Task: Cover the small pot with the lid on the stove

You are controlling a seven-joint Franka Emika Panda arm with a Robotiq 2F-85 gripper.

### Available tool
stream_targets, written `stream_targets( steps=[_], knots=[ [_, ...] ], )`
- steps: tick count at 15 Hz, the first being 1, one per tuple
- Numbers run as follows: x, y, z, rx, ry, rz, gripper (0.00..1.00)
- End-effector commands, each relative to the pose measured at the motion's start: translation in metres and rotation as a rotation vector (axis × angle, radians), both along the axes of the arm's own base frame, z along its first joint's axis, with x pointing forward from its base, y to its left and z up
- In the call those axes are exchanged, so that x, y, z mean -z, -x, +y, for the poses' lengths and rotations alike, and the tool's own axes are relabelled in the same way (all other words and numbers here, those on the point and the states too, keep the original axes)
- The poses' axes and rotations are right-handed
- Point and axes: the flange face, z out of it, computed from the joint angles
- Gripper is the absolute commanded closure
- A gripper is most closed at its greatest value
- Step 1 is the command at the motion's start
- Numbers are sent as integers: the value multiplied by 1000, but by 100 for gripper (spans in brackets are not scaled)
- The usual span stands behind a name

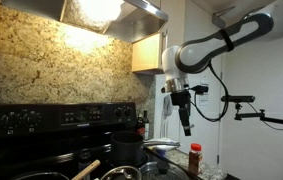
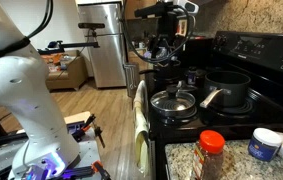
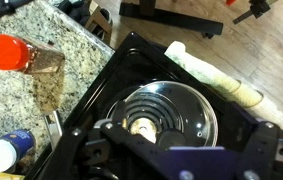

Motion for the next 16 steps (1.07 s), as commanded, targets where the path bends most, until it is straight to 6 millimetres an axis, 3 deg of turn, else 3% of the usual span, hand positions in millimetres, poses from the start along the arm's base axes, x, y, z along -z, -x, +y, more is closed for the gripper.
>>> stream_targets(
  steps=[1,7,12,16],
  knots=[
    [0,0,0,0,0,1,0],
    [-1,-52,1,-144,-1,-31,0],
    [17,-115,18,-305,-38,10,0],
    [31,-148,41,-356,-55,44,0]
  ],
)
